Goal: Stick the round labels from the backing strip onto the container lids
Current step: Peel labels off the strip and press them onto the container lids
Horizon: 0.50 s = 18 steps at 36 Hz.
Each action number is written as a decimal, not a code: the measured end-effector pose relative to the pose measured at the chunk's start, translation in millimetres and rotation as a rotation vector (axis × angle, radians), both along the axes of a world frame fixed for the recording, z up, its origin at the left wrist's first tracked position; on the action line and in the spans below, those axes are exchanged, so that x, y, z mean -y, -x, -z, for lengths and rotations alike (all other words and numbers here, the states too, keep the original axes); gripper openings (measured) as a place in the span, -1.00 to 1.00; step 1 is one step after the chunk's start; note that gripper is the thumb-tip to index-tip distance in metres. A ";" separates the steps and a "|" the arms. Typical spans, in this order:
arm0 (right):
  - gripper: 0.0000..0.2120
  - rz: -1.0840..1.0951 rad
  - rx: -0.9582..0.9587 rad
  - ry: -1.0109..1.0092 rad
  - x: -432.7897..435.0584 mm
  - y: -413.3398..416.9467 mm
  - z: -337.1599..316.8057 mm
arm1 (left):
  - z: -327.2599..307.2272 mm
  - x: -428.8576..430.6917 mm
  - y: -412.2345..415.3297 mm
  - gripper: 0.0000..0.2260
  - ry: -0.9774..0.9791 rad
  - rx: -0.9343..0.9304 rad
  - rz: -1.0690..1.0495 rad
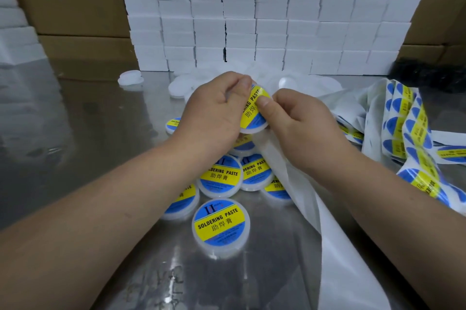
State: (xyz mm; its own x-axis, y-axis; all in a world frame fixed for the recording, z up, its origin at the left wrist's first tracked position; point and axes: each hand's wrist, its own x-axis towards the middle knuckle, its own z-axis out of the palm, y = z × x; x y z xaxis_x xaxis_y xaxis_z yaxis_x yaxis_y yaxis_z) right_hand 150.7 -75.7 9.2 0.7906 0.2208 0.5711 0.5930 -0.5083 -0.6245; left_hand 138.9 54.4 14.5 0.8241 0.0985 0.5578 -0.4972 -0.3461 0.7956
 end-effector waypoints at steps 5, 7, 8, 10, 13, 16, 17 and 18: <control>-0.61 0.031 -0.003 0.035 0.7 -0.2 -1.8 | 5.2 -6.0 -4.9 -0.65 -0.174 0.035 -0.130; -0.59 0.040 0.000 0.037 0.9 0.3 -2.7 | 6.5 -5.9 -5.8 -0.63 -0.212 0.042 -0.158; -0.59 0.039 -0.001 0.031 0.8 0.6 -2.9 | 7.0 -5.4 -6.4 -0.63 -0.209 0.044 -0.162; -0.59 0.045 -0.006 0.046 0.5 1.4 -2.7 | 7.6 -4.1 -6.8 -0.63 -0.191 0.051 -0.160; -0.58 0.054 -0.009 0.090 0.2 1.1 -2.9 | 7.1 -3.9 -6.0 -0.62 -0.238 0.067 -0.181; -0.54 0.084 -0.011 0.072 0.9 0.3 -2.7 | 4.9 -5.8 -5.9 -0.60 -0.291 0.086 -0.224; -0.53 0.093 -0.011 0.042 1.3 0.1 -3.1 | 4.2 -6.8 -6.3 -0.59 -0.299 0.084 -0.237; -0.52 0.099 -0.013 0.012 1.4 0.6 -3.4 | 3.9 -8.5 -7.0 -0.58 -0.304 0.078 -0.253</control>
